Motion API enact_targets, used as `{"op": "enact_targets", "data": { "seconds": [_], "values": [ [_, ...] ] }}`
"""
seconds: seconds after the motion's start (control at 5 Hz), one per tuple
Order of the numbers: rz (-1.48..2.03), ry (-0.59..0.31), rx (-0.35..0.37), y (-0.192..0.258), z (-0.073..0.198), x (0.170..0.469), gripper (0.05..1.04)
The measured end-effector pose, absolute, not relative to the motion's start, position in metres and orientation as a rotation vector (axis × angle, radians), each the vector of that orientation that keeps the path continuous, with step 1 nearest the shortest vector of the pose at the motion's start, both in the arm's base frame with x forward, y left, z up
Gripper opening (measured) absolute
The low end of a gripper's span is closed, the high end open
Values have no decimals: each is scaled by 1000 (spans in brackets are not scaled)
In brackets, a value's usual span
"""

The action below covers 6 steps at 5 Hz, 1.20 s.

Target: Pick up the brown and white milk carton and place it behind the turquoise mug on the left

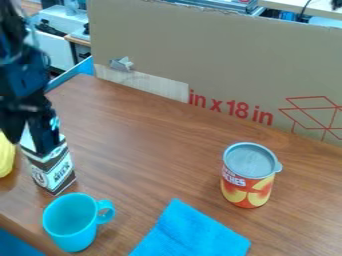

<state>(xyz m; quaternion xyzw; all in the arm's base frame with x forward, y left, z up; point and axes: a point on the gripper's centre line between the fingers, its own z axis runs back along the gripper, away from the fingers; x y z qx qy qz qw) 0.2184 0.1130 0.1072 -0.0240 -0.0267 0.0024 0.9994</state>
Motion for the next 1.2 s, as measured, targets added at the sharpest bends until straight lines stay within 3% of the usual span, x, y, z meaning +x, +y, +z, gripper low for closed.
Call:
{"op": "enact_targets", "data": {
  "seconds": [0.2,0.4,0.6,1.0,1.2],
  "values": [
    [43,-35,45,106,144,227,1001],
    [-1,-4,66,84,175,238,1001],
    [-155,-38,29,34,192,267,1001],
    [-308,40,58,-65,155,278,1001],
    [-273,38,31,-83,149,277,1001]
  ]
}}
